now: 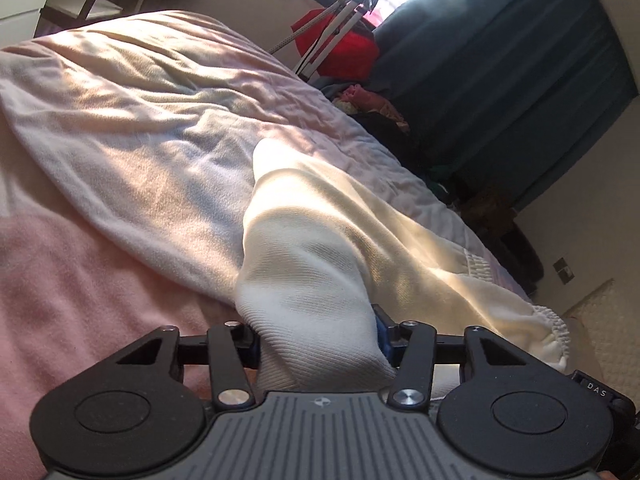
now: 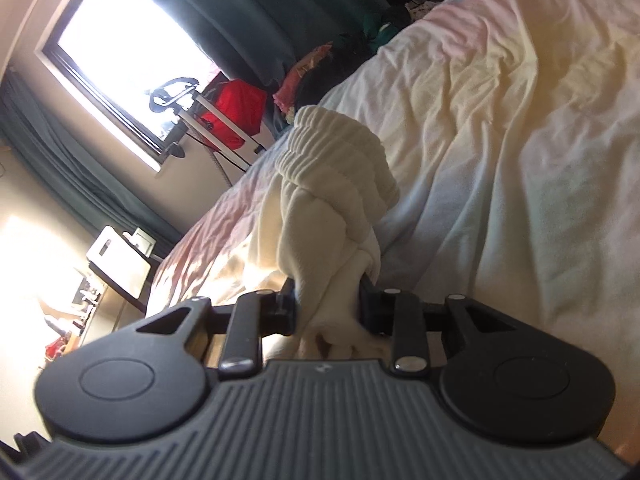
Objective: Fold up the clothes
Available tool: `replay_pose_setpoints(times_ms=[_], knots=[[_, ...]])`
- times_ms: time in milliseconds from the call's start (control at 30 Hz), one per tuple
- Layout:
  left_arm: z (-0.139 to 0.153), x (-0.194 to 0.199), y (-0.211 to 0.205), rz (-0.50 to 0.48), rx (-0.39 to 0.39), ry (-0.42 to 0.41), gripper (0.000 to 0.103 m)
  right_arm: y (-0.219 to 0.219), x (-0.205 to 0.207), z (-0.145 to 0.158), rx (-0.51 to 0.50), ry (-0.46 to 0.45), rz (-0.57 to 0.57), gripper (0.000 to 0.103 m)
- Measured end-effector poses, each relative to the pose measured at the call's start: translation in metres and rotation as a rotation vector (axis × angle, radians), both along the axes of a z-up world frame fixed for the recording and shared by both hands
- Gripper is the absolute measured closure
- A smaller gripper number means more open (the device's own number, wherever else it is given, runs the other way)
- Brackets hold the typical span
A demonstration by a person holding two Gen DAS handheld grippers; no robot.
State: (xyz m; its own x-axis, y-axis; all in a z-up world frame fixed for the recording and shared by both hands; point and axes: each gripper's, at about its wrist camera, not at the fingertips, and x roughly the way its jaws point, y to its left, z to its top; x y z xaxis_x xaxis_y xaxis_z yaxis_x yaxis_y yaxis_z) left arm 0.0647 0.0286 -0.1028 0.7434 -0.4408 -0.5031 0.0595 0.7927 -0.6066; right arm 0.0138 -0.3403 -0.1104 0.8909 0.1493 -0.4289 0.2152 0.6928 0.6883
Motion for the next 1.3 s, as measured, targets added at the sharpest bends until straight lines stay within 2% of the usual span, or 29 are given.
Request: replay_pose_setpoints(times_ms=[100, 167, 233, 367, 500, 600, 667, 767, 867, 933, 1000, 1100, 1200, 1300], knots=[[0.019, -0.003, 0.003, 0.003, -0.056, -0.061, 0.066, -0.001, -0.003, 0.015, 0.025, -0.053, 0.014, 0.073], [0.038, -0.003, 0.000, -0.010, -0.064, -0.109, 0.067, -0.004, -0.005, 0.029, 0.035, -0.074, 0.020, 0.073], [0.061, -0.002, -0.009, -0.030, -0.055, -0.152, 0.068, -0.012, -0.008, 0.046, 0.043, -0.107, 0.023, 0.073], [0.101, 0.017, -0.043, -0.075, -0.085, -0.191, 0.068, -0.043, -0.011, 0.076, 0.058, -0.173, -0.002, 0.074], [0.132, 0.059, -0.122, -0.145, -0.023, -0.248, 0.068, -0.096, 0.001, 0.103, 0.031, -0.191, -0.081, 0.073], [0.140, 0.105, -0.195, -0.201, -0.018, -0.266, 0.068, -0.148, 0.016, 0.117, -0.009, -0.202, -0.154, 0.074], [0.135, 0.138, -0.245, -0.235, -0.030, -0.262, 0.068, -0.188, 0.029, 0.121, -0.022, -0.197, -0.214, 0.074], [0.118, 0.177, -0.327, -0.278, 0.038, -0.284, 0.068, -0.232, 0.047, 0.113, -0.076, -0.171, -0.296, 0.074], [0.086, 0.210, -0.386, -0.320, 0.052, -0.237, 0.068, -0.272, 0.064, 0.100, -0.144, -0.143, -0.369, 0.073], [0.061, 0.225, -0.411, -0.355, 0.056, -0.209, 0.068, -0.287, 0.065, 0.077, -0.131, -0.142, -0.415, 0.073], [0.037, 0.236, -0.422, -0.413, 0.072, -0.189, 0.067, -0.294, 0.056, 0.048, -0.072, -0.156, -0.467, 0.073], [0.008, 0.243, -0.420, -0.473, 0.106, -0.221, 0.066, -0.295, 0.041, 0.007, 0.001, -0.173, -0.514, 0.073], [-0.015, 0.242, -0.412, -0.503, 0.142, -0.221, 0.064, -0.279, 0.031, -0.019, -0.022, -0.137, -0.504, 0.073], [-0.046, 0.239, -0.402, -0.549, 0.213, -0.215, 0.059, -0.268, 0.016, -0.049, 0.016, -0.054, -0.513, 0.072]])
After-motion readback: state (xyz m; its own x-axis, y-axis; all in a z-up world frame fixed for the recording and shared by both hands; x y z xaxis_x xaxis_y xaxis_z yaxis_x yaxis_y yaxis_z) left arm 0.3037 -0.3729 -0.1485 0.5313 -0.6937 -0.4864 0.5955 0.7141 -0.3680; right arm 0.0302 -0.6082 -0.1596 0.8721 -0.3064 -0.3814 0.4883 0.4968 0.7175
